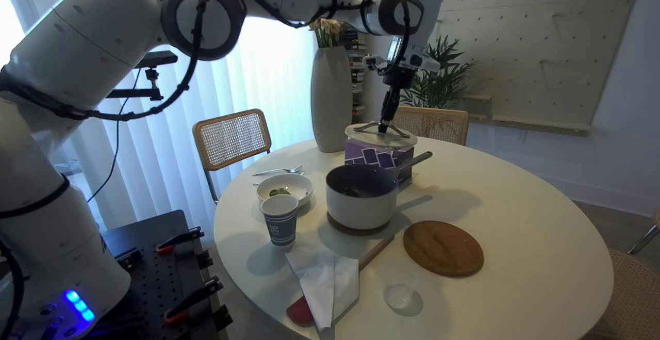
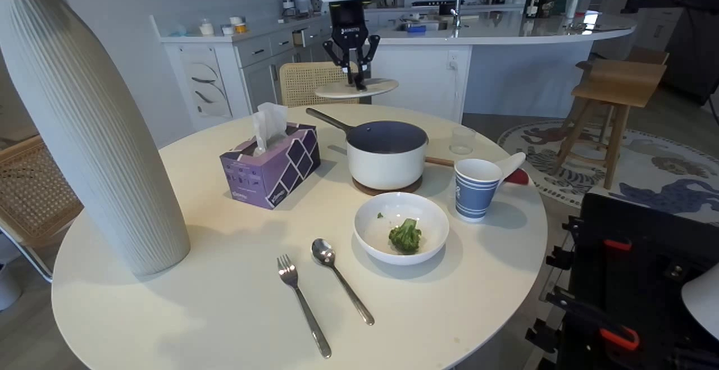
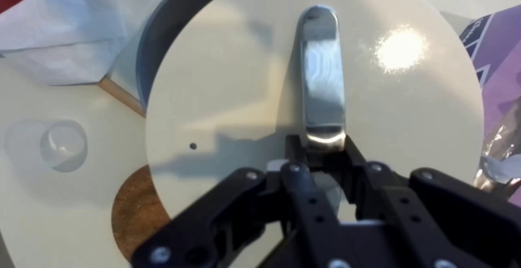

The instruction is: Pick up the white lid and place it on top of the white pot.

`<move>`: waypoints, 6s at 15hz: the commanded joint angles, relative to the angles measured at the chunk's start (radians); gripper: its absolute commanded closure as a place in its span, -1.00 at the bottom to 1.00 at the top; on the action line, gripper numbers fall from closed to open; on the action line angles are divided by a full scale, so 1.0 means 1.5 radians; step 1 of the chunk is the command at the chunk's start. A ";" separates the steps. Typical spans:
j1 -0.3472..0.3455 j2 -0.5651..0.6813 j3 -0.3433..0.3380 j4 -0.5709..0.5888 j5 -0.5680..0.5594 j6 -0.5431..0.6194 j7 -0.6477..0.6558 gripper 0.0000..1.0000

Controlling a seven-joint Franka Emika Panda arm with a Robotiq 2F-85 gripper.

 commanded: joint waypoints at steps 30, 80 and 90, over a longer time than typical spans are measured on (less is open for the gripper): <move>0.066 -0.421 -0.057 -0.841 0.026 0.554 0.088 0.88; 0.050 -0.260 -0.074 -0.618 0.037 0.451 0.049 0.88; 0.052 -0.256 -0.071 -0.607 0.042 0.419 0.055 0.88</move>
